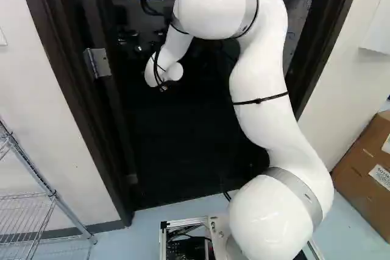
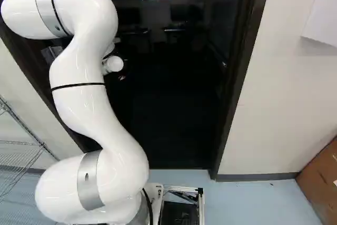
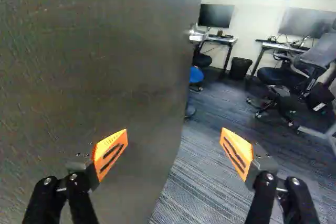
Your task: Open the door and move inside
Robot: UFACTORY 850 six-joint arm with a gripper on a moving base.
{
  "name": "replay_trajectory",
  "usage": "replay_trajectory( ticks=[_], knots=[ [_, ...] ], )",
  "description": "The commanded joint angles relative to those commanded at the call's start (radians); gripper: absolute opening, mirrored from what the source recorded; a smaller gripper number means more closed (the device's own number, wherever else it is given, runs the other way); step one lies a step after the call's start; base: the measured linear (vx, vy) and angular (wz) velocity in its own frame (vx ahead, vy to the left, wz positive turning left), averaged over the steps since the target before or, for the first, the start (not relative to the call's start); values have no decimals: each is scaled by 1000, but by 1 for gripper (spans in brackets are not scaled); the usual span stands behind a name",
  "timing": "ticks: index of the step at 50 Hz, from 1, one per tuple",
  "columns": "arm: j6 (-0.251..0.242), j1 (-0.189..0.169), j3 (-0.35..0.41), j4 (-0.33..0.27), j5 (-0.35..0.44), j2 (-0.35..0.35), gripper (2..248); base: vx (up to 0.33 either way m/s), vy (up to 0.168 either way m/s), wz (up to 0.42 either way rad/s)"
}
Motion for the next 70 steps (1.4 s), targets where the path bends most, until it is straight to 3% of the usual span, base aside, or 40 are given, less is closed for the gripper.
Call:
replay_trajectory(
  ticks=[45, 70],
  knots=[
    [0, -101, 149, 1, 0, 116, 247, 0, 0, 0],
    [0, -155, 229, 46, 0, 179, 247, 0, 0, 0]
  ],
)
